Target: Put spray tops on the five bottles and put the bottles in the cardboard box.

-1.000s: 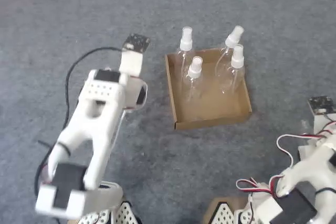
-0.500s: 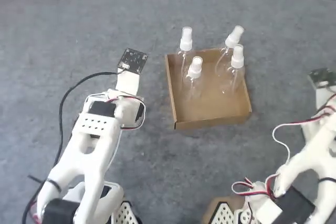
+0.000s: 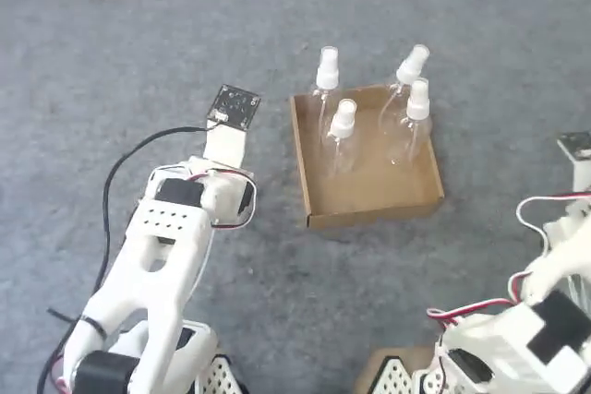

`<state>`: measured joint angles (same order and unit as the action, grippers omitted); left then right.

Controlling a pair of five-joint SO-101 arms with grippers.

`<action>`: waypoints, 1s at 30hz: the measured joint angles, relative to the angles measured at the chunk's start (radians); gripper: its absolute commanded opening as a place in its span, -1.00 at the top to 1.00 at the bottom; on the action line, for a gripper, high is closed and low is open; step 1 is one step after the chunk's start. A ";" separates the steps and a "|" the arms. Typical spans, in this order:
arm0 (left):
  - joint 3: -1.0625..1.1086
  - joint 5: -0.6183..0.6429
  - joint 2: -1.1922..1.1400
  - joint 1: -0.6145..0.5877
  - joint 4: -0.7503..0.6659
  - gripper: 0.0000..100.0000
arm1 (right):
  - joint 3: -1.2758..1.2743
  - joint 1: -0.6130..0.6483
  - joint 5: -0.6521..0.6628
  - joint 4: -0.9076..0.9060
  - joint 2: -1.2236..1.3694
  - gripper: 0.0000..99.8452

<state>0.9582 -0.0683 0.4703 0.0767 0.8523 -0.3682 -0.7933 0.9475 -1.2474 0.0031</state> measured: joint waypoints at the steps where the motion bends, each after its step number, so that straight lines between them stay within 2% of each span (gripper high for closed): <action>1: 0.000 0.000 0.000 0.000 0.000 0.98 | 0.000 -0.008 0.000 0.012 0.014 0.48; 15: 0.000 0.000 0.000 0.005 0.000 0.98 | 0.000 -0.012 0.028 0.130 0.170 0.49; 21: 0.000 0.000 0.000 0.005 0.000 0.98 | 0.006 -0.012 0.032 0.137 0.176 0.99; 24: 0.000 0.000 0.000 0.005 -0.002 0.98 | 0.054 -0.012 0.032 0.132 0.176 0.97; 30: 0.000 0.000 0.000 0.005 -0.002 0.98 | 0.201 0.006 0.028 -0.086 0.140 0.99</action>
<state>0.9582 -0.0683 0.4703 0.0813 0.8508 -0.1672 -0.7871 0.9751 -1.3334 0.1427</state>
